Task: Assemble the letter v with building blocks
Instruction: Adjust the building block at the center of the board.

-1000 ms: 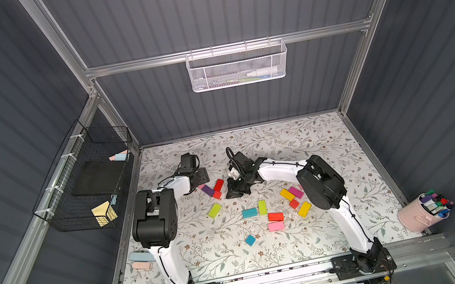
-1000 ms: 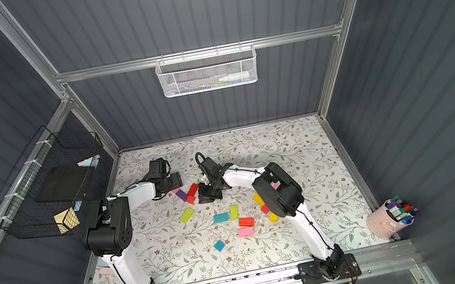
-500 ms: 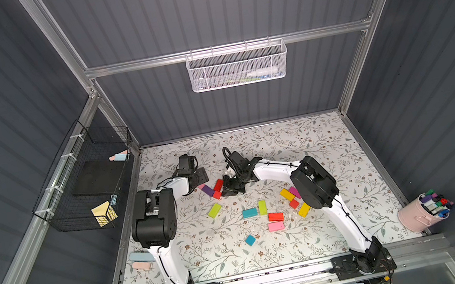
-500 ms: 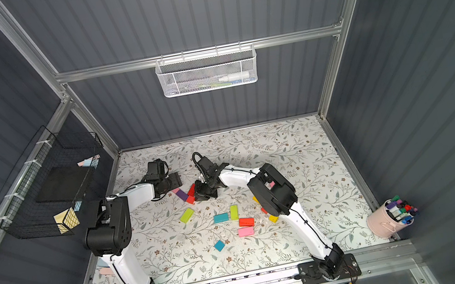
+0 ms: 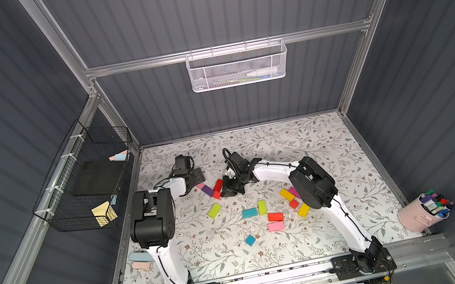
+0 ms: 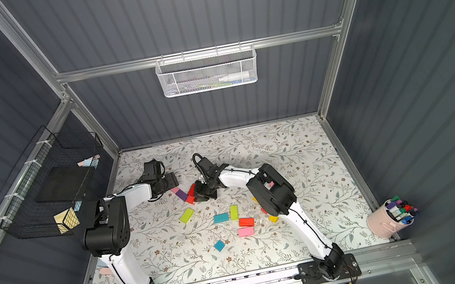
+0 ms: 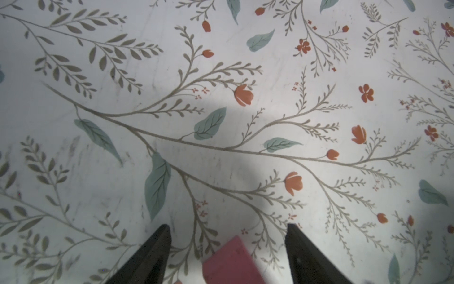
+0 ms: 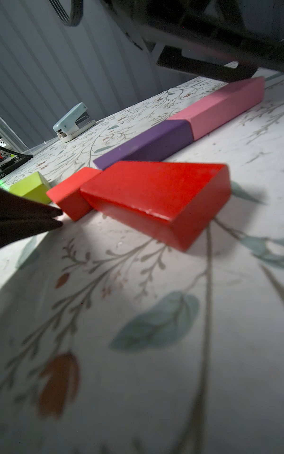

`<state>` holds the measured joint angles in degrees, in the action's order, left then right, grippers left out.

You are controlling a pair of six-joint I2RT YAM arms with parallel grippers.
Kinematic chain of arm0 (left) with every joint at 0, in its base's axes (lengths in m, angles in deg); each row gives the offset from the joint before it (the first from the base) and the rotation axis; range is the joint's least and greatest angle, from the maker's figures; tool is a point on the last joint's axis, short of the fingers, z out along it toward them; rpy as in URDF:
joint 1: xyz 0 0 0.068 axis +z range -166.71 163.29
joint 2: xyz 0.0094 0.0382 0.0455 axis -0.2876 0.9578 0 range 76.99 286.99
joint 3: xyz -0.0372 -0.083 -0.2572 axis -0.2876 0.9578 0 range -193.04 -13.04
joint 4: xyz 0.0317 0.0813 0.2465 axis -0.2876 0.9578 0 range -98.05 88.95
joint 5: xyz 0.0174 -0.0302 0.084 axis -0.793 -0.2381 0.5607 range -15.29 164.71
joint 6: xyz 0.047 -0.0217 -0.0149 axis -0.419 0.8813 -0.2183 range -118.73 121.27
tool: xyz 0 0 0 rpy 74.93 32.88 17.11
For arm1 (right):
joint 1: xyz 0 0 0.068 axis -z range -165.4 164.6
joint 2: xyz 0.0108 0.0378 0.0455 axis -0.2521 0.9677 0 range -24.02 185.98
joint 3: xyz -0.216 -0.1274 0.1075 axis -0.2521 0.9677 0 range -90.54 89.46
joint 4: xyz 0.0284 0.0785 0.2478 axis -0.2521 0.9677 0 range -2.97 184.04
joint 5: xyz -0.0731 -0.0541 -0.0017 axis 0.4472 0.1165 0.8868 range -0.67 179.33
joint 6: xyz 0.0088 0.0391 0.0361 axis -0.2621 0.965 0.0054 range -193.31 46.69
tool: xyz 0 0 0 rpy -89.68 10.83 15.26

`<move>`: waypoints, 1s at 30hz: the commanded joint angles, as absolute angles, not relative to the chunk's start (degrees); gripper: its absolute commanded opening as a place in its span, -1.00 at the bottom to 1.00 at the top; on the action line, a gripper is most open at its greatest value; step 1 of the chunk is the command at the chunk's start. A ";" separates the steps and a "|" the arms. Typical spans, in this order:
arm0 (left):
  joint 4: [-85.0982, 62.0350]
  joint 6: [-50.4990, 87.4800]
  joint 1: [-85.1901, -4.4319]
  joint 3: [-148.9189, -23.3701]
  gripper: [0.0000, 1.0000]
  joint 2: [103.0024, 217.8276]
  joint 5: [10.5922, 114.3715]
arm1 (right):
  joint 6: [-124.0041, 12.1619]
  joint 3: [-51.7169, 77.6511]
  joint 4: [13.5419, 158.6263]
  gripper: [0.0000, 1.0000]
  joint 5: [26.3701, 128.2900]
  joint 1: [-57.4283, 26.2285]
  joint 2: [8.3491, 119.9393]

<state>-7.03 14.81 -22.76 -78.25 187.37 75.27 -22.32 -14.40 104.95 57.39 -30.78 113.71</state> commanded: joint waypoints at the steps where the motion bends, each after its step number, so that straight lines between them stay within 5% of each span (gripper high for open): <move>1: -6.91 15.36 -22.65 -78.21 0.53 188.56 75.59 | -20.70 -15.78 104.96 -1.00 56.46 -30.93 115.85; 23: -6.22 15.11 -22.67 -78.99 0.56 189.62 76.76 | -22.47 -18.35 107.31 -1.00 56.50 -30.80 116.67; 30: -8.16 17.30 -22.60 -79.94 0.65 184.83 81.20 | -27.27 -12.93 107.68 -1.00 62.13 -31.44 107.77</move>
<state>-7.49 15.73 -22.76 -78.27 187.99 78.28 -25.01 -14.00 106.15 58.63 -30.96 112.49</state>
